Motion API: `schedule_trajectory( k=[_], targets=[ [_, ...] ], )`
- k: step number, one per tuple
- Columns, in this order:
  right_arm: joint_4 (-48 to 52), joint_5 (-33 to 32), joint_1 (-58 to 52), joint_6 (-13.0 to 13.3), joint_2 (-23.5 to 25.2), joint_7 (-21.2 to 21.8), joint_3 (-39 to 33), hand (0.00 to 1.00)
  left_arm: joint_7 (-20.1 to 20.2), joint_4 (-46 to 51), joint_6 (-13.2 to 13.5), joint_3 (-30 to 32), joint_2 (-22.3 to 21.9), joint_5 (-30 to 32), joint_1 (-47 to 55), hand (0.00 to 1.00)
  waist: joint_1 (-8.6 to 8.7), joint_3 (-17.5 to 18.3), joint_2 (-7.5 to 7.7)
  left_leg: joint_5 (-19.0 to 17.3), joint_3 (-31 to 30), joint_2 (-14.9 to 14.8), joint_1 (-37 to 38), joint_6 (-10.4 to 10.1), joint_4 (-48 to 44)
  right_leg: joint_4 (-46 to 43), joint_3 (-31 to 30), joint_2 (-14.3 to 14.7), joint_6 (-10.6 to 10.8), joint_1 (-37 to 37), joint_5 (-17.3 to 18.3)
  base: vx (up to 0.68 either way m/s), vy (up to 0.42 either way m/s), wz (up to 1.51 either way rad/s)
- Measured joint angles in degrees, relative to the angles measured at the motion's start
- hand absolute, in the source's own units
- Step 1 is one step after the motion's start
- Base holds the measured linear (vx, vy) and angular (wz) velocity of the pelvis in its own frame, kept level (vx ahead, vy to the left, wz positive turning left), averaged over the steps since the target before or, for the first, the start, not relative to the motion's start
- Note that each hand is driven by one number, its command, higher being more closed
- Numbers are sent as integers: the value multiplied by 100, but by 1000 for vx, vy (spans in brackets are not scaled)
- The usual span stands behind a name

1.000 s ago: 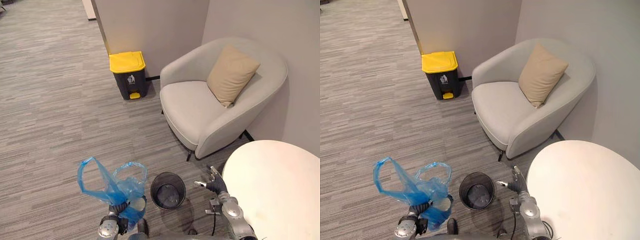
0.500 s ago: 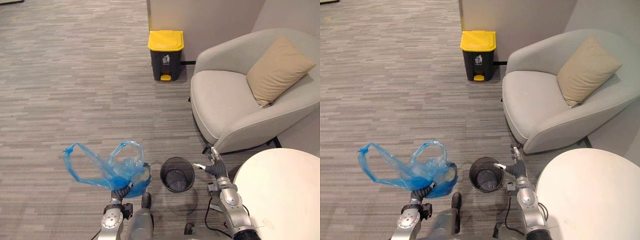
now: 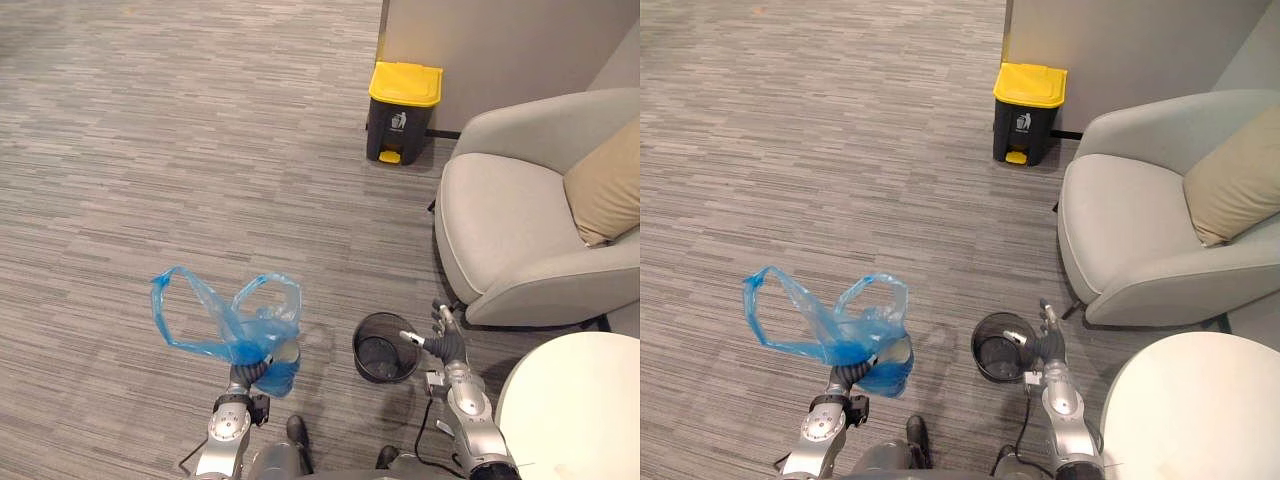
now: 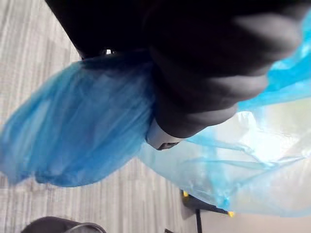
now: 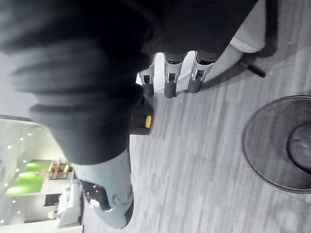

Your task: Gather rubbish on tea table into small bin, then transfer packed bag to large trash can.

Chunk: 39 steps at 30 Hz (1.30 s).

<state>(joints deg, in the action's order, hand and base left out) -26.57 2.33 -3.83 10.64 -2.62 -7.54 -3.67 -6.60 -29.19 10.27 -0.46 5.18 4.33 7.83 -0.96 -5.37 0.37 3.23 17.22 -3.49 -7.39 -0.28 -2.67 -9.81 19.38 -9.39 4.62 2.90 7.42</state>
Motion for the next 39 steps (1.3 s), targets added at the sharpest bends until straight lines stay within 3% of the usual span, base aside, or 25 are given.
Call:
schedule_trajectory(
  k=[5, 15, 18, 19, 22, 23, 25, 26, 27, 29, 32, 33, 34, 35, 37, 39],
  targets=[
    [-344, 0, 13, -22, -16, 0, -288, 0, 9, -155, 0, -7, 160, 96, -23, 100, 31, 18, -16, 451, 4, 90, 354, 15, 808, 174, -10, 83, -7, -89, -184, -41, 37, -4],
    [-657, 11, 111, -116, -5, 8, -307, 0, 13, -394, -15, 67, 193, 110, 17, 100, 14, 2, 10, 466, -94, 79, 332, -4, 848, 304, 88, 120, -40, -134, -209, -14, 15, 4],
    [-660, 12, 238, -120, -7, 8, -309, 0, 14, -388, -26, 125, 198, 109, 14, 100, 11, -50, 75, 427, -171, 127, 168, 9, 805, 225, 177, 57, 49, -37, -109, 58, 18, 17],
    [-659, 12, 247, -121, -8, 9, -309, 0, 20, -385, -43, 124, 195, 109, 9, 100, 16, -85, 108, 348, -209, 166, 94, 100, 691, 93, 227, -16, 87, 10, -19, 101, 51, 38],
    [-655, 24, 238, -206, 1, 17, -268, 0, 22, -226, -98, 130, 197, 109, 133, 100, -13, -243, 359, -412, -310, 365, -258, 209, -387, -788, 268, -466, 260, 87, 395, 135, 52, 34],
    [-647, 39, 243, -209, -11, 20, -257, 0, 21, -178, -101, 130, 182, 109, 154, 100, -19, -275, 361, -532, -373, 360, -310, 236, -531, -999, 161, -522, 265, 125, 408, 196, 125, 49],
    [-577, 51, 172, -218, -4, 19, -257, 0, 25, 183, -125, 115, 143, 109, 246, 100, 31, -394, 309, -895, -586, 410, -349, 337, -1013, -2363, -711, -541, -26, 584, 218, 199, 148, 64],
    [-557, 49, 88, -212, 8, 25, -232, 0, 16, 370, -115, 107, 161, 106, 185, 100, 28, -478, 219, -1013, -916, 347, -321, 399, -1181, -3220, -1255, -300, -103, 1089, 280, 254, 33, 92],
    [-493, 47, -3, -213, 20, 25, -228, 0, 15, 394, -118, 102, 169, 105, 43, 100, 33, -475, 240, -1052, -1185, 347, -316, 433, -1193, -3228, -1508, 45, -81, 1276, 637, 313, -22, 118],
    [-278, 28, -89, -201, 20, 15, -230, 0, 4, 393, -121, 103, 170, 105, -128, 100, 92, -490, 240, -1130, -1548, 405, -199, 454, -1128, -2880, -1612, 429, -118, 1582, 790, 235, -36, 98],
    [-89, -10, -125, -197, 12, 10, -229, 0, 7, 390, -122, 59, 173, 106, -206, 100, 217, -519, 241, -1346, -1891, 534, 206, 461, -1069, -2017, -1454, 629, -36, 1895, 680, 357, -77, 76],
    [-90, -8, -127, -198, 10, 11, -229, 0, 7, 388, -122, 67, 172, 109, -228, 100, 215, -526, 274, -1370, -1915, 558, 312, 426, -1032, -1762, -1430, 637, -96, 1910, 573, 376, -127, 58],
    [-90, -6, -140, -200, 12, 11, -230, 0, 7, 388, -119, 74, 179, 110, -283, 100, 203, -512, 379, -1441, -1992, 634, 439, 298, -992, -1066, -1401, 633, -174, 1824, 212, 406, -175, 64],
    [-88, -5, -169, -203, 2, 13, -261, 0, 10, 367, -120, 86, 183, 112, -348, 100, 266, -519, 395, -1624, -2184, 656, 615, 185, -995, -887, -1298, 594, -468, 1625, -543, 426, -192, 61],
    [57, -4, -223, -222, -28, 13, -269, 0, 21, 376, -114, 55, 94, 114, -387, 100, 255, -486, 202, -1720, -2250, 457, 731, 73, -863, -1020, -1104, 717, -637, 1614, -335, 457, -178, 40],
    [337, -4, -271, -222, 13, 33, -243, 0, 32, 371, -123, 62, 9, 173, -428, 100, 414, -472, 93, -1809, -2148, 248, 744, -313, -1146, -1107, -844, 803, -788, 1449, -100, 480, -150, 45]
  ],
)
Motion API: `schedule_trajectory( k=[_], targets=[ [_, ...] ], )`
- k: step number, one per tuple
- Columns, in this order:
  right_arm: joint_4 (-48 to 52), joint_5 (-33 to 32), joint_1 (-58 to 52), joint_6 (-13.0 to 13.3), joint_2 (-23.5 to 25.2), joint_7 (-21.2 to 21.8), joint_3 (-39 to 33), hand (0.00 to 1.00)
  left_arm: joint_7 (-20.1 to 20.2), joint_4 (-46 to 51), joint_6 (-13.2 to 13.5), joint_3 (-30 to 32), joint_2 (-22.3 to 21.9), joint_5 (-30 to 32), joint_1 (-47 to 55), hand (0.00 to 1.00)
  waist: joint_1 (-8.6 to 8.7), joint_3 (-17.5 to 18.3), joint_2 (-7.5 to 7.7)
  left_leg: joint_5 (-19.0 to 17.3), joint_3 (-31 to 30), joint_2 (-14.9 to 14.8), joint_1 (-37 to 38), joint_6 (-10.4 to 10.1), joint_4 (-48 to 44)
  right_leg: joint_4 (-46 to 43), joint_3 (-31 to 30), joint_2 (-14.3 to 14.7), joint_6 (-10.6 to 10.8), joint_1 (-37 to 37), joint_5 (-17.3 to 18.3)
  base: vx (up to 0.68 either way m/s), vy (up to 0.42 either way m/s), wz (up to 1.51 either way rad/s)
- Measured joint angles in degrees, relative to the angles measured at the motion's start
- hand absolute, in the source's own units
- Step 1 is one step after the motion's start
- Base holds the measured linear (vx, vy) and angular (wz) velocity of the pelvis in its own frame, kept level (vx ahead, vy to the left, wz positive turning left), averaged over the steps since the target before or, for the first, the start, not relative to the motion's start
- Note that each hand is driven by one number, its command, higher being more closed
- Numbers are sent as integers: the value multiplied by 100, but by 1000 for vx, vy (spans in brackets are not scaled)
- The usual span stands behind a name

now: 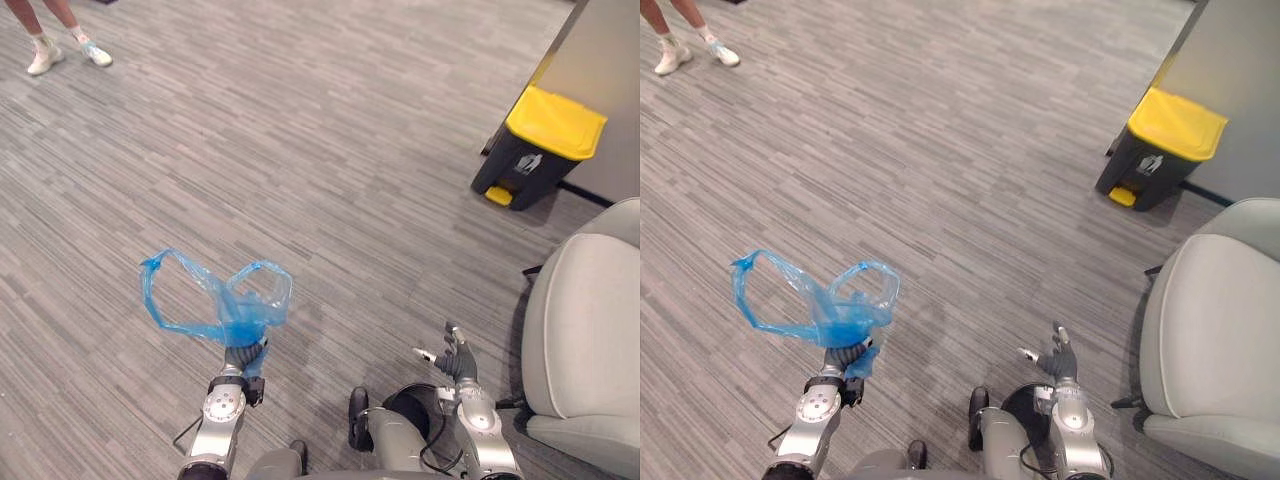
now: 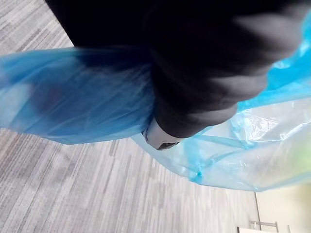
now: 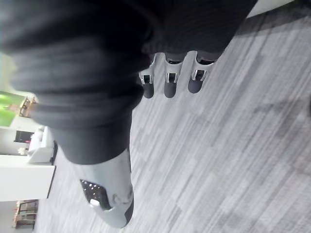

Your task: Gather rubbish on tea table into small bin, then transfer packed bag to large trash can.

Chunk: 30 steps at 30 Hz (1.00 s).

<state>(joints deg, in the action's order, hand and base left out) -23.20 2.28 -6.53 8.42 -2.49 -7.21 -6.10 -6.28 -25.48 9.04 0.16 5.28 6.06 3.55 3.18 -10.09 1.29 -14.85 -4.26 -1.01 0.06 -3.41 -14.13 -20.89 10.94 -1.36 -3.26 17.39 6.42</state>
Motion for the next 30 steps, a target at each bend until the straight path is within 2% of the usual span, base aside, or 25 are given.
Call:
schedule_trajectory(
  k=[1, 2, 3, 4, 5, 6, 7, 9, 10, 11, 12, 13, 14, 15, 17, 19, 21, 22, 23, 24, 25, 26, 28, 29, 30],
  targets=[
    [70, 0, -55, -1, 2, 5, 0, 0, 6, 1, -3, 16, -78, 32, 1, 100, 56, 0, -7, -103, 111, -132, -78, -283, -667, 102, 115, 115, -54, -351, 70, 483, -139, 33],
    [215, 0, -140, 0, -5, 2, 15, 0, 14, 15, -5, 21, -189, 42, 37, 100, 51, -5, -16, -25, 390, -343, -287, -575, -1847, 309, 128, 291, -81, -833, 87, 557, -136, 14],
    [416, -2, -191, 6, -29, 0, 50, 0, 16, 35, 3, 32, -271, 66, 83, 100, -26, 2, -33, 184, 677, -612, -641, -820, -2913, 530, -28, 415, -119, -1228, 111, 448, -74, -30],
    [520, -3, -211, 29, -25, -2, 108, 0, 16, 46, 6, 32, -319, 69, 125, 100, -112, 31, -62, 125, 1027, -857, -862, -781, -3623, 685, -154, 514, -144, -1472, 127, 398, -18, -57],
    [577, -8, -162, 32, -57, -9, 156, 0, 16, 63, 4, 34, -343, 68, 178, 100, -121, 73, -77, 43, 1328, -1119, -1173, -630, -4130, 845, -269, 553, -151, -1681, 131, 358, 24, -69],
    [594, -29, -146, 36, -40, -6, 161, 0, 18, 66, 0, 34, -346, 68, 179, 100, -168, 92, -54, -49, 1536, -1273, -1416, -431, -4209, 926, -393, 535, -159, -1771, 136, 383, 58, -63],
    [595, -72, -146, 31, -15, -8, 159, 0, 24, 70, -1, 33, -348, 68, 178, 100, -219, 92, -45, -151, 1636, -1354, -1575, -236, -4084, 974, -543, 501, -159, -1824, 136, 239, 52, -52],
    [577, -143, -170, 20, -7, -10, 157, 0, 73, 70, -8, 31, -351, 81, 193, 100, -307, 92, -43, -278, 1676, -1416, -1775, -42, -3429, 1073, -812, 387, -158, -1941, 136, 236, 156, -68],
    [547, -176, -193, 20, 33, -12, 154, 0, 106, 71, -9, 18, -351, 88, 196, 100, -322, 85, -32, -278, 1596, -1367, -1807, -26, -2928, 1083, -919, 311, -135, -1996, 148, 302, 269, -73],
    [477, -178, -222, 19, 67, -16, 148, 0, 118, 72, -4, -2, -347, 92, 196, 100, -336, 91, -3, -250, 1398, -1227, -1823, -49, -2315, 1061, -1062, 190, -18, -2039, 218, 247, 282, -67],
    [388, -178, -236, 17, 81, -17, 132, 0, 120, 71, 2, -19, -359, 93, 198, 100, -360, 116, -17, -5, 1078, -1069, -1782, -111, -1543, 992, -1233, 93, 232, -2048, 368, 318, 443, -95],
    [359, -174, -308, 15, -27, -12, 93, 0, 122, 65, 5, -56, -448, 94, 262, 100, -403, 268, -302, 986, 587, -1139, -1694, -138, -652, 975, -1463, 213, 518, -2010, 567, 272, 448, -101],
    [253, -170, -276, 16, -47, -9, 53, 0, 121, 44, 6, -52, -485, 94, 290, 100, -418, 299, -407, 1149, 477, -1189, -1693, -445, -627, 962, -1567, 280, 621, -2008, 687, 206, 393, -83],
    [-28, -174, -172, -25, 110, -12, 14, 0, 124, -49, -16, -59, -392, 94, 265, 100, -369, 302, -171, 1147, 621, -1026, -1649, -392, -720, 856, -1692, 40, 690, -1973, 742, 172, 293, -57],
    [-70, -168, -298, -8, 244, 14, 2, 0, 127, -45, -15, -57, -275, 97, 286, 100, -356, 436, 123, 865, 1053, -782, -1474, -153, -634, 627, -1907, -320, 851, -1785, 817, 174, 303, -63],
    [-148, -167, -254, -8, 267, 23, 6, 0, 125, -45, -22, -55, -216, 98, 376, 100, -436, 431, 173, 518, 1492, -782, -1309, -132, -766, 315, -2202, -441, 936, -1589, 848, 80, 241, -118],
    [-284, -167, -129, -2, 320, 37, 12, 0, 128, -49, -95, -76, -102, 96, 497, 100, -393, 431, 194, 359, 1926, -772, -1058, -47, -669, -397, -2090, -542, 1070, -1172, 801, 46, 179, -119],
    [-400, -165, -124, -1, 321, 57, 12, 0, 123, -53, -112, -75, -38, 88, 498, 100, -396, 420, 250, 356, 2063, -689, -894, -39, -450, -880, -1833, -652, 1218, -839, 704, 70, 142, -82],
    [-643, -154, -126, -15, 319, 89, 11, 0, 112, -59, -114, -80, 76, 80, 496, 100, -357, 402, 296, 358, 2141, -608, -696, -35, -159, -1372, -1417, -779, 1192, -448, 578, 81, 101, -70],
    [-738, -151, -129, -21, 320, 95, 12, 0, 107, -62, -117, -77, 115, 77, 497, 100, -326, 375, 248, 358, 2141, -611, -652, -35, -82, -1453, -1243, -786, 1146, -362, 611, 123, 56, -54],
    [-855, -137, -126, -39, 325, 111, 16, 0, 92, -63, -122, -76, 210, 70, 492, 100, -271, 384, 264, 358, 2139, -638, -556, -35, 69, -1448, -918, -781, 1015, -227, 703, 161, -18, -39],
    [-939, -113, -76, -55, 307, 113, 4, 0, 81, -106, -126, -59, 270, 62, 451, 100, -208, 378, 258, 359, 2139, -685, -449, -35, 233, -1310, -427, -724, 856, -58, 807, 182, -51, -38],
    [-1099, -109, 64, -53, 231, 112, 6, 0, 84, -240, -127, -41, 279, 62, 331, 100, -140, 337, 194, 363, 2138, -821, -327, -50, 316, -910, 18, -524, 725, 145, 796, 255, -128, -30],
    [-1284, -108, 163, -60, 154, 109, 2, 0, 93, -428, -127, -45, 280, 62, 177, 100, -66, 308, 158, 326, 2140, -908, -158, -139, 415, -278, 192, -339, 525, 268, 557, 313, -151, -15],
    [-1344, -105, 179, -61, 126, 109, 2, 0, 98, -490, -127, -41, 284, 62, 125, 100, -68, 302, 165, 312, 2144, -917, -71, -202, 462, -30, 194, -286, 397, 286, 245, 399, -162, 6]
  ],
)
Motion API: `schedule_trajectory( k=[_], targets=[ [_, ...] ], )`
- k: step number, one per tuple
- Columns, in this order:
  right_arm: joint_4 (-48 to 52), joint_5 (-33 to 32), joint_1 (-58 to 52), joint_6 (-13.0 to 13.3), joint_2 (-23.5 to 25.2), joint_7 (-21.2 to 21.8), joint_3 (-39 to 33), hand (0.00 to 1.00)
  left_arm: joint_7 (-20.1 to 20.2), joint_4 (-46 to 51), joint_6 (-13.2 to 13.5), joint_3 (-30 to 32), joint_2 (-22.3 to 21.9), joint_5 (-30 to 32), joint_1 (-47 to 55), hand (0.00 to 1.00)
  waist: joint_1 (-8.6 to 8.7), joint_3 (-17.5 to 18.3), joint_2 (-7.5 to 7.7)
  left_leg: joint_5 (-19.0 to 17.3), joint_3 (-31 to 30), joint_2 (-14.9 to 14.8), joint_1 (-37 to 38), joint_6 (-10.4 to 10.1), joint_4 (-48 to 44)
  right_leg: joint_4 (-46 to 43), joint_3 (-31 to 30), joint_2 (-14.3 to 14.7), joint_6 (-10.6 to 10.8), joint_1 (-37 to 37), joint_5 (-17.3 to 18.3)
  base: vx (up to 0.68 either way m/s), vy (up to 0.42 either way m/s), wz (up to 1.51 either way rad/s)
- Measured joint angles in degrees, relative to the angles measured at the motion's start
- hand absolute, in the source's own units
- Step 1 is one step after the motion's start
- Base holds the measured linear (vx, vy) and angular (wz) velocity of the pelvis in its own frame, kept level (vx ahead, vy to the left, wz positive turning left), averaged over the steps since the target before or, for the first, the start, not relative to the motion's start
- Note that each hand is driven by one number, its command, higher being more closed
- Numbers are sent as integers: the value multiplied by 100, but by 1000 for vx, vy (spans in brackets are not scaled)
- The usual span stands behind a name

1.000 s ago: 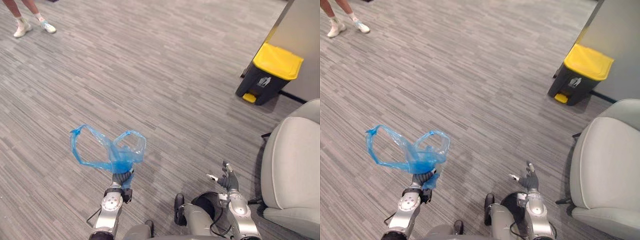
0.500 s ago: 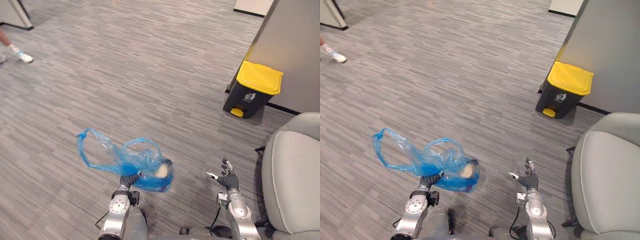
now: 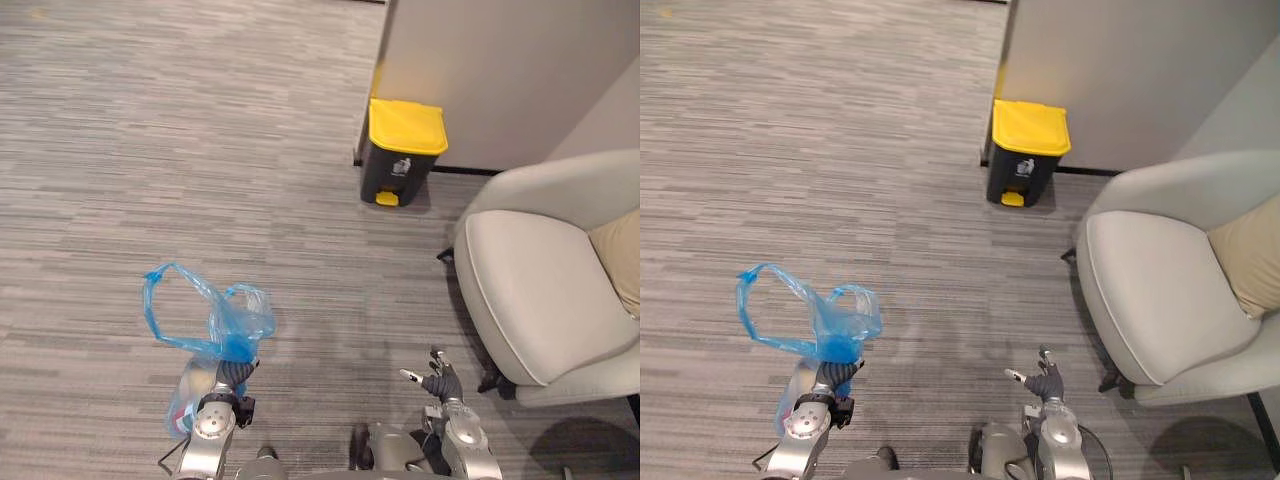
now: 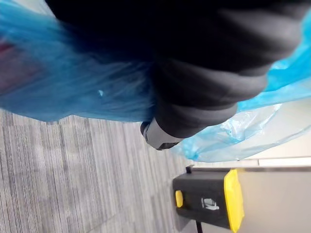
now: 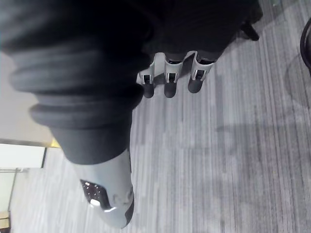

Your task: Gather rubbish on tea table into small bin, then transfer packed bag to large trash can.

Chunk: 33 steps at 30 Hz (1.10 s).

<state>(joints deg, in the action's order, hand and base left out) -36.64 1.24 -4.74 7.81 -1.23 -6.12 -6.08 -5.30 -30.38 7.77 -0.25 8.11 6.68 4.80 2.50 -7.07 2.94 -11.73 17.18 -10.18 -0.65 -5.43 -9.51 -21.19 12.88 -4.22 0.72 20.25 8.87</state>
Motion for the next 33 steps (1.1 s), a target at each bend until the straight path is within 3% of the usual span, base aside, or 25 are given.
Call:
schedule_trajectory(
  k=[1, 2, 3, 5, 6, 7, 8, 9, 11, 15, 16, 17, 18, 19, 20, 21, 24, 25, 27, 29, 30, 31, 32, 33],
  targets=[
    [-149, 11, 40, -30, -113, 0, -26, 0, -2, -177, -8, 26, -25, -1, -116, 100, 43, 7, -43, 15, -59, -62, 218, -152, 102, 225, 104, 122, -124, -232, -439, 385, -119, 5],
    [-208, 20, 77, -48, -141, 0, -37, 0, 15, -195, -5, 34, -43, 0, -134, 100, 24, -3, -120, 82, -109, -108, 295, -175, 194, 247, 167, 179, -164, -314, -460, 549, -175, -7],
    [-244, 61, 178, -52, -201, -3, -106, 0, 31, -196, -2, 40, -73, 1, -122, 100, 17, -45, -184, 417, -167, -72, 488, -266, 391, -280, 150, 130, -297, -174, -289, 432, -142, -10],
    [-224, 64, 192, -56, -287, 4, -138, 0, 32, -177, -8, 40, -208, 1, -115, 100, 60, -103, -193, 580, -234, -94, 625, -327, 133, -932, 314, -44, -397, -156, -59, 397, -219, 10],
    [-46, 94, 4, -57, -185, 10, -85, 0, 35, -93, 4, 81, -225, -4, -2, 100, -5, -93, -77, 474, -300, -195, 387, -469, -1129, -388, 547, -61, -320, -665, 258, 330, -246, 13],
    [38, 113, -57, -52, -150, 13, -35, 0, 34, -68, 2, 93, -294, -14, 24, 100, -24, -111, -119, 443, -322, -333, 127, -493, -1816, -193, 598, 27, -344, -889, 320, 323, -239, -4],
    [181, 119, -76, -55, -153, 19, 61, 0, 39, 61, 3, 94, -460, -52, 130, 100, -61, -122, -264, 393, -458, -715, -499, -486, -3266, 59, 580, 277, -433, -1161, 280, 295, -143, -24],
    [232, 118, -50, -54, -126, 14, 70, 0, 40, 148, 5, 94, -531, -68, 192, 100, -84, -138, -314, 357, -481, -838, -779, -429, -3894, 186, 519, 382, -462, -1328, 298, 368, -104, -61],
    [419, 113, 33, -57, -2, 0, 225, 0, 44, 295, 7, 91, -672, -161, 323, 100, -288, -180, -259, 150, -376, -953, -1342, -117, -4854, 616, 2, 600, -494, -1858, 316, 366, -19, -102],
    [667, 117, 74, -52, 77, -7, 252, 0, 46, 392, 12, 108, -691, -170, 433, 100, -524, -226, -174, -98, -303, -762, -1956, 285, -4057, 987, -803, 499, -451, -2414, 341, 380, 149, -117],
    [672, 119, 83, -51, 65, -11, 237, 0, 47, 393, 11, 114, -690, -185, 430, 100, -563, -247, -137, -96, -315, -595, -2108, 287, -3427, 1031, -963, 358, -294, -2513, 434, 442, 333, -90],
    [674, 119, 60, -49, 6, -26, 188, 0, 48, 390, 14, 105, -736, -203, 431, 100, -590, -232, -192, 82, -403, -419, -2146, 194, -2399, 1013, -1047, 271, -59, -2578, 579, 380, 317, -77],
    [675, 118, 25, -50, -85, -28, 150, 0, 50, 385, 14, 102, -805, -208, 438, 100, -597, -195, -347, 432, -559, -355, -2066, 166, -1557, 1014, -1105, 306, 80, -2636, 679, 373, 370, -53],
    [450, 114, 95, -98, -112, -50, 106, 0, 47, 245, 9, 112, -764, -213, 364, 100, -623, -243, -191, 842, -588, -171, -1964, 227, -1427, 1029, -1263, 143, 240, -2714, 812, 360, 340, -16],
    [363, 120, 98, -128, -99, -25, 167, 0, 40, 169, 6, 117, -646, -226, 288, 100, -627, -175, -18, 803, -560, 131, -1911, 285, -1263, 1102, -1302, -83, 287, -2646, 757, 356, 313, 4],
    [363, 124, 122, -130, -95, -21, 167, 0, 37, 166, 6, 145, -614, -231, 267, 100, -626, -139, 44, 720, -540, 230, -1930, 358, -1285, 1137, -1300, -150, 338, -2635, 711, 348, 231, 20],
    [180, 181, 399, -131, -94, 6, 181, 0, 24, 160, 3, 248, -549, -256, 406, 100, -653, -159, -21, 156, -282, 354, -1665, 515, -1491, 259, -1486, -379, 548, -2427, 590, 346, 226, -21],
    [129, 190, 454, -131, -85, 10, 204, 0, 26, 156, 1, 242, -488, -256, 476, 100, -651, -162, -34, 64, -251, 379, -1518, 515, -1428, -208, -1497, -413, 731, -2265, 549, 304, 185, -42],
    [122, 339, 427, -118, -67, 14, 206, 0, 27, 136, -10, 49, -366, -255, 567, 100, -606, -155, -20, -88, -116, 519, -879, 564, -1075, -2160, -1450, -599, 1417, -1445, 359, 365, 123, -16],
    [125, 389, 372, -124, -57, 20, 239, 0, 20, 156, -9, 46, -333, -256, 543, 100, -505, -160, -27, -185, -80, 521, -579, 585, -983, -2786, -1283, -606, 1079, -999, 525, 340, 23, 2],
    [138, 393, 369, -139, -36, 26, 260, 0, 15, 164, -9, 51, -325, -256, 539, 100, -464, -192, -81, -272, -27, 508, -277, 539, -831, -2994, -1016, -595, 773, -573, 683, 333, -51, -10],
    [149, 394, 373, -139, -37, 27, 261, 0, 15, 179, -9, 49, -334, -259, 537, 100, -413, -188, -93, -333, 8, 467, -82, 472, -719, -2908, -783, -574, 567, -261, 794, 345, -72, -13],
    [150, 394, 380, -139, -38, 27, 261, 0, 14, 193, -7, 49, -333, -262, 536, 100, -367, -196, -115, -362, 11, 443, -5, 436, -678, -2778, -676, -562, 503, -97, 827, 457, -155, -2],
    [144, 391, 398, -145, -52, 25, 256, 0, 13, 191, -4, 97, -332, -264, 493, 100, -307, -208, -130, -424, 8, 321, 200, 337, -630, -2052, -458, -407, 370, 227, 773, 415, -165, 5]
  ],
)
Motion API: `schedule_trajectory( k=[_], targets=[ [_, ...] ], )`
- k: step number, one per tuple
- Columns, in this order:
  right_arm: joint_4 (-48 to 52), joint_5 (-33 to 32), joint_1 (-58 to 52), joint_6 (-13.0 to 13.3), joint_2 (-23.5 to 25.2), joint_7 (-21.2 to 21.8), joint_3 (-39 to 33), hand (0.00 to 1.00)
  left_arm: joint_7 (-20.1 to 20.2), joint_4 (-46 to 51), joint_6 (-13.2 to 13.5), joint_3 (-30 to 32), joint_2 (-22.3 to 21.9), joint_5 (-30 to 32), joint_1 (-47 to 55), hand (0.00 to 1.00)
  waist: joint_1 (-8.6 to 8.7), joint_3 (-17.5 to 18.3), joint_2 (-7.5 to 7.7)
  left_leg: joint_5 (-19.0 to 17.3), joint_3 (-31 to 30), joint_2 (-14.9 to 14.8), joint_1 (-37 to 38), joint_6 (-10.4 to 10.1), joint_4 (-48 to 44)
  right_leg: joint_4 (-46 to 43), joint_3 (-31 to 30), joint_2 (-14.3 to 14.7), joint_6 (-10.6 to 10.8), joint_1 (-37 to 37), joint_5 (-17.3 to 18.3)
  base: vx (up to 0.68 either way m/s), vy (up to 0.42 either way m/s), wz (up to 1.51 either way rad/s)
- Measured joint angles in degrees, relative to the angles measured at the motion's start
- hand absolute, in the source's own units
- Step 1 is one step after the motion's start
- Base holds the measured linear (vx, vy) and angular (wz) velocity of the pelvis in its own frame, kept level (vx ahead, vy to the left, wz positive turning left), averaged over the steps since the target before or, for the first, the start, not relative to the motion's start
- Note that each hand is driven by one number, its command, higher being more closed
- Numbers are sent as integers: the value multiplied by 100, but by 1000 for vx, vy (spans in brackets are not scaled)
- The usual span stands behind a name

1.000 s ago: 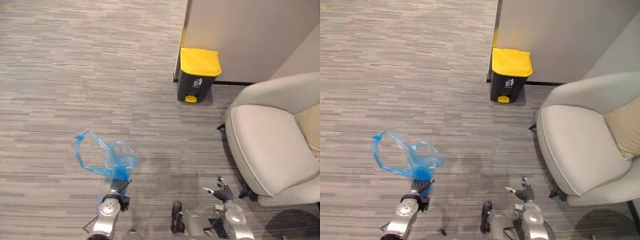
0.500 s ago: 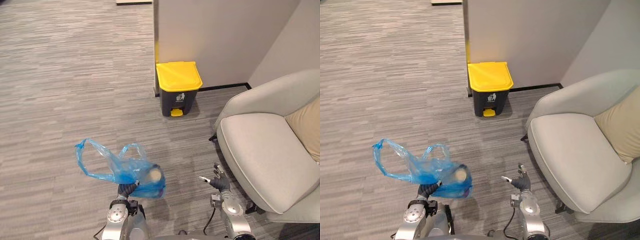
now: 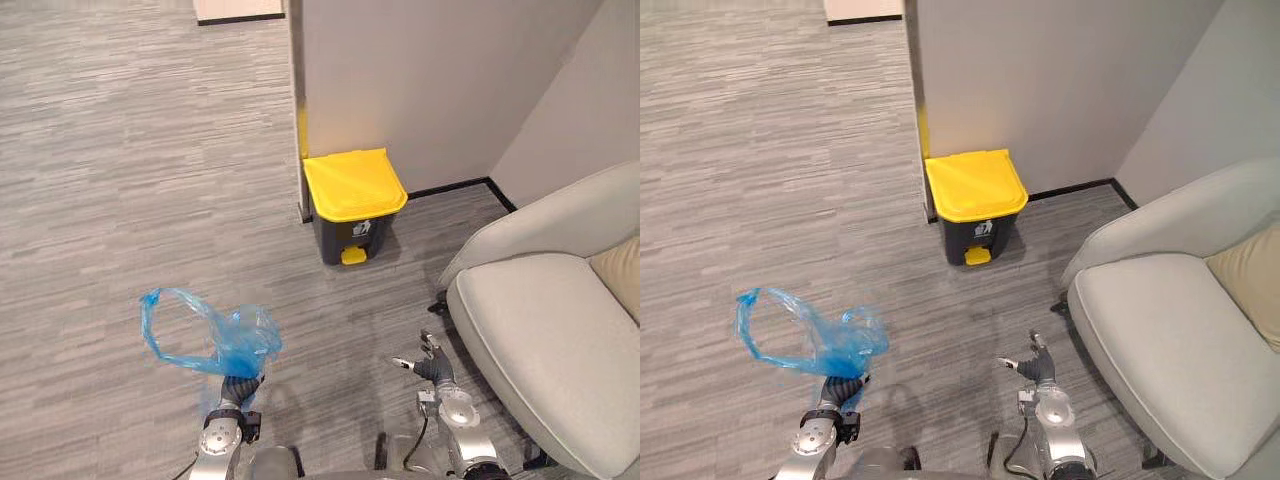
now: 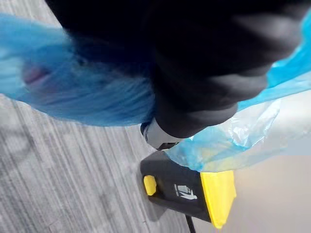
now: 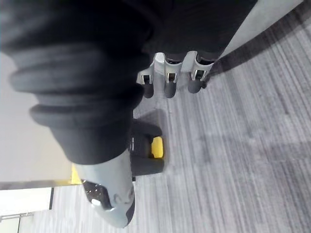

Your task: Gather rubbish on tea table into small bin, then transfer packed bag to large trash can.

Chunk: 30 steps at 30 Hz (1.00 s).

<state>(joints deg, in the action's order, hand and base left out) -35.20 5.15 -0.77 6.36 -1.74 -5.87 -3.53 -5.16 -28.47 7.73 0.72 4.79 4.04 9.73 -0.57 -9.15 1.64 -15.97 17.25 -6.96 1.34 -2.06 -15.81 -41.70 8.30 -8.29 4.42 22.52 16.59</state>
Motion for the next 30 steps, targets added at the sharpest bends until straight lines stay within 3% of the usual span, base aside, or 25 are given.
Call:
schedule_trajectory(
  k=[1, 2, 3, 4, 7, 9, 10, 11, 13, 15, 18, 19, 20, 21, 24, 27, 28, 29, 30],
  targets=[
    [-7, -1, -11, -3, -17, -1, 0, 0, -5, -16, -1, 7, 8, -1, -26, 100, 7, -3, -3, -34, -3, -71, 103, -58, 42, 441, 65, 106, -111, 110, -115, 524, -232, 11],
    [-62, -2, -22, -3, -68, -1, 4, 0, -7, -39, 0, 7, 25, -1, -57, 100, 17, 6, 14, -80, -57, -121, 279, -188, 173, 1367, 93, 237, -149, 153, -551, 374, -178, 17],
    [-116, -3, -26, -3, -104, -2, 3, 0, -3, -61, 3, 5, 83, 0, -78, 100, 34, 47, 97, -110, -127, -61, 352, -288, 234, 1837, 95, 261, -218, 75, -1205, 486, -200, 27],
    [-338, -2, 27, -27, -265, -10, -18, 0, 2, -278, -5, -7, 0, -2, -213, 100, 63, 34, -152, -99, -459, -247, 486, -322, 414, 1949, 234, 476, -499, -125, -1524, 458, -198, 18],
    [-378, -12, 136, -35, -383, -16, -138, 0, 6, -280, -2, -2, -56, 1, -250, 100, 113, -4, -271, 190, -812, -341, 426, -528, 49, 1499, 267, 522, -657, -123, -918, 415, -215, 8],
    [-299, -16, -2, -40, -332, -15, -131, 0, 21, -274, -1, -5, -158, 2, -290, 100, 143, -31, -287, 400, -1068, -544, 34, -699, -1241, 1668, 446, 572, -690, -614, -744, 384, -199, 36],
    [-54, -23, -193, -40, -258, -15, -77, 0, 28, -209, 3, -6, -297, 2, -282, 100, 93, -51, -288, 600, -1110, -780, -416, -702, -2579, 1992, 503, 673, -771, -1107, -675, 325, -125, 17],
    [116, -39, -254, -35, -198, -18, -68, 0, 51, -111, 3, -8, -374, 1, -215, 100, 42, -56, -293, 496, -1018, -958, -772, -541, -3370, 2188, 502, 760, -849, -1415, -615, 299, -90, 1],
    [309, -82, -304, -19, -119, -33, -69, 0, 129, -14, 2, -38, -418, 1, -169, 100, -57, -54, -264, 399, -850, -1036, -1217, -382, -3749, 2426, 474, 818, -882, -1737, -554, 266, -8, -10],
    [385, -147, -297, -14, -80, -41, -63, 0, 137, 50, 2, -37, -414, 0, -161, 100, -97, -53, -214, 252, -557, -976, -1675, -138, -3310, 2678, 413, 811, -819, -2025, -516, 296, 56, -12],
    [400, -232, -326, -21, -83, -49, -107, 0, 137, 109, 3, -28, -410, -1, -162, 100, -203, -58, -215, 313, -458, -551, -1915, -147, -1555, 2761, 289, 654, -534, -2256, -429, 323, 185, -18],
    [399, -235, -320, -21, -88, -58, -153, 0, 137, 103, 2, -28, -414, -1, -164, 100, -201, -53, -237, 624, -481, -403, -1881, -156, -860, 2736, 251, 604, -406, -2335, -355, 366, 250, -21],
    [299, -237, -293, -24, -22, -69, -246, 0, 133, 46, -1, 3, -389, -2, -167, 100, -253, -33, -90, 1174, -394, -157, -1604, 62, -478, 2731, 59, 448, -206, -2418, -245, 381, 225, -10],
    [264, -238, -288, -20, -5, -67, -258, 0, 130, -17, 2, 0, -348, -3, -176, 100, -206, 7, 5, 1204, -304, -2, -1522, 143, -352, 2934, -63, 332, -159, -2442, -293, 418, 264, -10],
    [13, -230, -10, -22, -4, -61, -266, 0, 126, -154, -31, 2, -229, -2, -208, 100, -205, 18, 66, 977, -213, 164, -1546, 382, -719, 3286, -449, 156, 11, -2665, -449, 273, 158, -14],
    [-165, -221, 223, -2, -32, -39, -259, 0, 105, -191, -41, 138, -154, -2, -126, 100, -280, 19, -11, 682, -138, 196, -1319, 337, -789, 3035, -736, 124, 69, -2624, -481, 190, 109, -57],
    [-289, -215, 281, -6, -98, -38, -247, 0, 93, -259, -41, 179, -155, -4, -109, 100, -378, 41, -81, 442, -156, 192, -1082, 277, -510, 2481, -845, 144, 249, -2398, -377, 119, 72, -58],
    [-394, -162, 355, -14, -97, -32, -240, 0, 77, -288, -47, 131, -55, -4, -73, 100, -333, 43, -28, 400, -110, 305, -897, 307, -265, 1504, -825, -14, 457, -1958, -278, 114, 62, -44],
    [-399, -140, 321, -20, -98, -33, -239, 0, 77, -309, -47, 95, -27, -4, -69, 100, -302, 43, -21, 401, -107, 355, -818, 310, -181, 1083, -817, -72, 526, -1787, -313, 117, 43, -2]
  ],
)
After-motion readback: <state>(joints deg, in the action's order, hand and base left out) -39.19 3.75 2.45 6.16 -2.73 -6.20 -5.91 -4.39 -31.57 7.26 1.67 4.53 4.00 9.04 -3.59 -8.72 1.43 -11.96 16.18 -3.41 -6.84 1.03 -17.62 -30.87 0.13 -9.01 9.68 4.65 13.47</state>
